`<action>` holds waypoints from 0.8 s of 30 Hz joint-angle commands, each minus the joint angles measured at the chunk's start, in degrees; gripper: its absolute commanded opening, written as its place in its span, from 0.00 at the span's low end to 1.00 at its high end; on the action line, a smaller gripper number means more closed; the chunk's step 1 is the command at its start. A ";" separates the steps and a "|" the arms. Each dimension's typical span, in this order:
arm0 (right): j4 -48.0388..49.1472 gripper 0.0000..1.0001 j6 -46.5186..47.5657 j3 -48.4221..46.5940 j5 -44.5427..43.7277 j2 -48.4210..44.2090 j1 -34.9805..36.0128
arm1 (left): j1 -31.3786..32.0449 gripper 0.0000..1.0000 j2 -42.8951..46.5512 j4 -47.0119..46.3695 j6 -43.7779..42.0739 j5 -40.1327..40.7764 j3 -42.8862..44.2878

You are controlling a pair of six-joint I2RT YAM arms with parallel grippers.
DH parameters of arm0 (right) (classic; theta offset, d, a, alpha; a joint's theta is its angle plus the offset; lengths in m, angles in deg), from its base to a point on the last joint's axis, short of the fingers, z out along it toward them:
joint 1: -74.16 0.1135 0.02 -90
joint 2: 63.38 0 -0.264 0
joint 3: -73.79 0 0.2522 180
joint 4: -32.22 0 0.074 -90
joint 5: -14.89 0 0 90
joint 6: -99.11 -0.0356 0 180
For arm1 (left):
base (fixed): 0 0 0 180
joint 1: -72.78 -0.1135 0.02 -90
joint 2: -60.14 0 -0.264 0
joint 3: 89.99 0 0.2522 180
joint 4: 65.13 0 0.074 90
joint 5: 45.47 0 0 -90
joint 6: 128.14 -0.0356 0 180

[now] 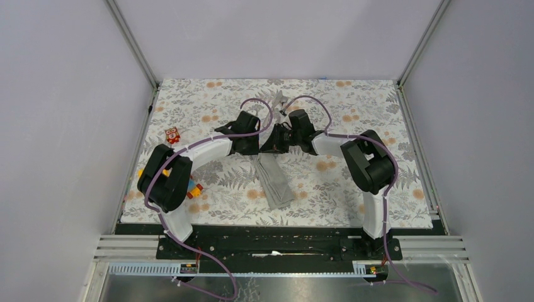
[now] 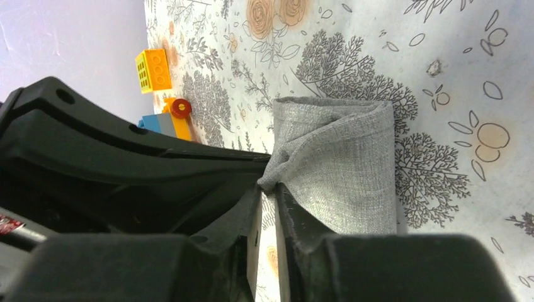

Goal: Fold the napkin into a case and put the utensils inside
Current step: Stuff the top corner of the smaller-rectangle-folded napkin into the folded napkin.

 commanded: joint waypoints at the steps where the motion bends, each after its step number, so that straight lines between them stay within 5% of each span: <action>1: -0.43 0.18 0.11 -2.43 -0.98 1.86 0.37 | -0.09 0.00 3.25 -3.19 0.77 -0.92 -0.40; 5: 0.34 0.18 -0.50 -2.49 -0.71 3.33 0.52 | -0.08 0.00 3.87 -4.05 1.07 -1.01 -0.66; 9: 3.11 0.08 -2.50 -3.29 -0.09 5.74 1.75 | -0.08 0.00 4.32 -6.64 1.95 -1.81 -2.28; 14: 11.95 0.11 -7.07 -4.99 1.72 12.81 3.57 | -0.08 0.00 3.84 -7.91 4.29 -4.74 -3.39; 19: 12.14 0.32 -5.90 -1.31 2.23 8.45 1.74 | -0.99 0.00 6.67 -7.21 5.72 -2.28 -6.10; 24: 13.82 0.40 -7.27 4.85 6.36 2.36 -1.80 | -2.72 0.00 7.85 -7.11 5.61 -0.43 -8.12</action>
